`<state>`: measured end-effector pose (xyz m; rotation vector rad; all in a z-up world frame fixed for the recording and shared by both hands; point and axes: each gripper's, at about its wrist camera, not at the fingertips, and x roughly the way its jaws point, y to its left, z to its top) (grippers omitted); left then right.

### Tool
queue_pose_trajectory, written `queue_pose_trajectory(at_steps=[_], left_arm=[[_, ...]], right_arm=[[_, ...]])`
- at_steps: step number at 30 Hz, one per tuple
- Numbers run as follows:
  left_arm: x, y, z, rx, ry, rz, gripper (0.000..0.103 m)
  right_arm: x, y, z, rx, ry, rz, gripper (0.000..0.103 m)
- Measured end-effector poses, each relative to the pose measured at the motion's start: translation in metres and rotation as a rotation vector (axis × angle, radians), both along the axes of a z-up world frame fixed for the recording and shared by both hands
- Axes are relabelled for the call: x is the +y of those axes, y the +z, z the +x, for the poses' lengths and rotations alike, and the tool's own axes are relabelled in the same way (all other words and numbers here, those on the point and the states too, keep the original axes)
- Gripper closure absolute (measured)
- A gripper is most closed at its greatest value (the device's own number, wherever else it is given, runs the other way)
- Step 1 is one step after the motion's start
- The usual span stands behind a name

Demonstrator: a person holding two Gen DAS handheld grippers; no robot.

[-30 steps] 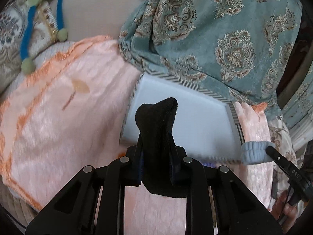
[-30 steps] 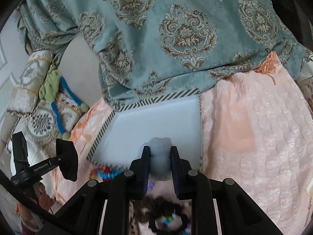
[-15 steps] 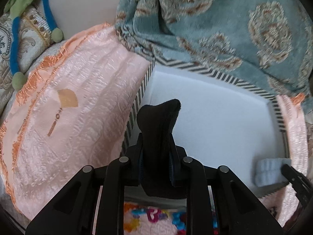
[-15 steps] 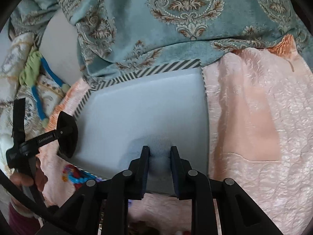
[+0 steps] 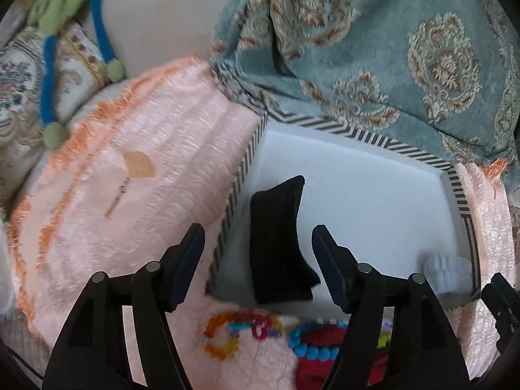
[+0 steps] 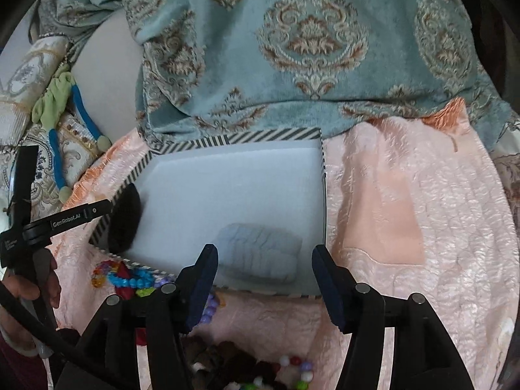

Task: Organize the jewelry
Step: 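Place black holder in box with left tool while right tool places blue scrunchie, then withdraw both open tools from the box toward the remaining jewelry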

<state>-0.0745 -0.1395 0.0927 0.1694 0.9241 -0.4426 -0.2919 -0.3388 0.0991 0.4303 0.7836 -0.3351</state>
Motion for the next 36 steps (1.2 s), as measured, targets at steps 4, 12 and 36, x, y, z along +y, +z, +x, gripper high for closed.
queue_pose_trajectory(at_steps=[4, 12, 36], left_arm=[[0.010, 0.011, -0.026, -0.035, -0.014, -0.005, 0.034], [0.026, 0.031, -0.081, -0.129, -0.044, -0.007, 0.034], [0.083, 0.052, -0.145, -0.141, -0.021, -0.081, 0.034]], right_arm=[[0.015, 0.013, -0.009, -0.015, 0.000, -0.021, 0.036], [0.041, 0.040, -0.028, -0.043, 0.004, -0.092, 0.035], [0.087, 0.068, -0.087, -0.112, 0.033, -0.091, 0.026]])
